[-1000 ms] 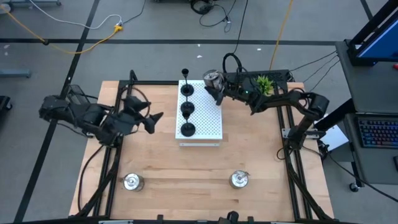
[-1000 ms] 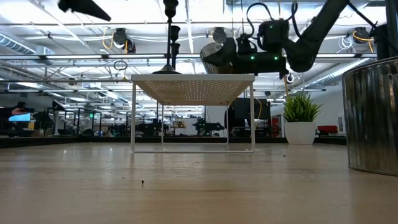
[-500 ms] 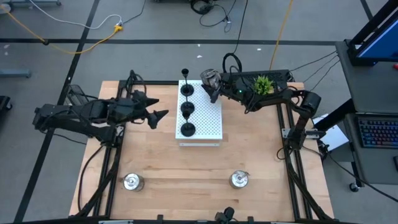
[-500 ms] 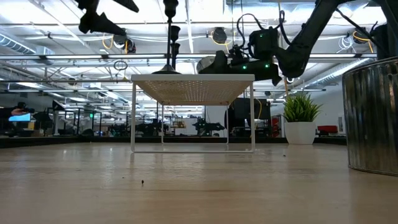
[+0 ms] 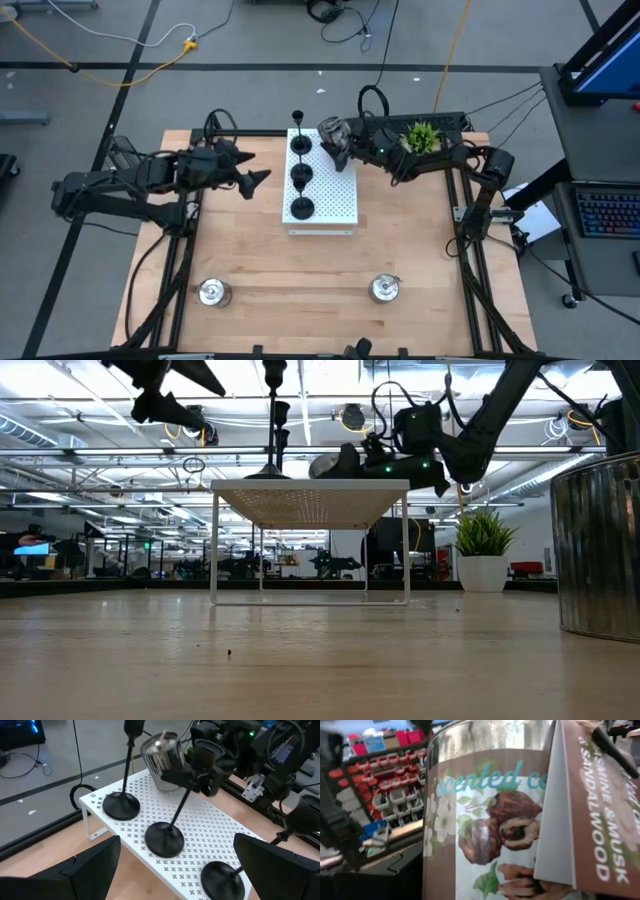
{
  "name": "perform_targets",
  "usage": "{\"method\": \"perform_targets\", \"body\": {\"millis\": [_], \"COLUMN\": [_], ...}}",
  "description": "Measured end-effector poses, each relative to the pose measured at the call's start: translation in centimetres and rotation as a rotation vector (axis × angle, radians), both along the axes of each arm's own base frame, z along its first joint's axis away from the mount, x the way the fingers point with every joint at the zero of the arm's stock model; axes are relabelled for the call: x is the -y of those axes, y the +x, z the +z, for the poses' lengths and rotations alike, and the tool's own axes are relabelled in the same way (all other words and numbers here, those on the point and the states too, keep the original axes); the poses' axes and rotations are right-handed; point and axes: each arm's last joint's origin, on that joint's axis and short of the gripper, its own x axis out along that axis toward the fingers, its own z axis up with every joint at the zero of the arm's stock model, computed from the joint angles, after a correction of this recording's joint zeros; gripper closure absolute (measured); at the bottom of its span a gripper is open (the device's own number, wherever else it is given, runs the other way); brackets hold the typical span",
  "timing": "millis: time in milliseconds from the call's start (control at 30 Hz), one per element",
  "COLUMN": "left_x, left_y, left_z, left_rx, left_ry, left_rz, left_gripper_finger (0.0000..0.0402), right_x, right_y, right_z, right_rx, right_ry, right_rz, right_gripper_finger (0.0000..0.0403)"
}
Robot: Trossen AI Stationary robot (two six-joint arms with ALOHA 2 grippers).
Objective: Pick & Place candle stick holders
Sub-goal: Put the top silver scented candle on the shelf
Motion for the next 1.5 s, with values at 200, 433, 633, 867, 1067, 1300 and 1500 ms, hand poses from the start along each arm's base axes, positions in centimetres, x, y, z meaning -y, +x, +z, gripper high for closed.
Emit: {"method": "perform_targets", "body": {"millis": [200, 433, 633, 867, 1067, 1300, 1500], "left_x": [-0.33, -0.37, -0.36, -0.37, -0.37, -0.37, -0.37], "left_y": [-0.06, -0.04, -0.04, -0.03, -0.03, -0.03, -0.03], "left_z": [0.0, -0.02, -0.02, -0.02, -0.02, -0.02, -0.03], "left_rx": [-0.006, -0.007, -0.006, -0.006, -0.005, -0.005, -0.005], "left_ry": [0.007, -0.002, -0.003, -0.004, -0.007, -0.007, -0.007], "left_rz": [0.007, -0.021, -0.021, -0.021, -0.019, -0.019, -0.019], "left_gripper_finger": [0.0009, 0.0009, 0.0009, 0.0009, 0.0009, 0.0009, 0.0009], "right_x": [-0.17, -0.19, -0.54, -0.56, -0.55, -0.64, -0.66], "right_y": [0.09, 0.1, 0.28, 0.28, 0.27, 0.31, 0.32], "right_z": [-0.04, -0.36, -0.37, -0.39, -0.38, -0.39, -0.44], "right_rx": [-0.009, -0.033, -0.038, -0.04, -0.04, -0.039, -0.042], "right_ry": [-0.008, 0.015, 0.009, 0.012, 0.012, 0.014, 0.021], "right_rz": [0.003, 0.007, 0.017, 0.02, 0.019, 0.062, 0.069], "right_gripper_finger": [0.0053, 0.005, 0.0041, 0.0038, 0.0038, 0.0038, 0.0038]}}
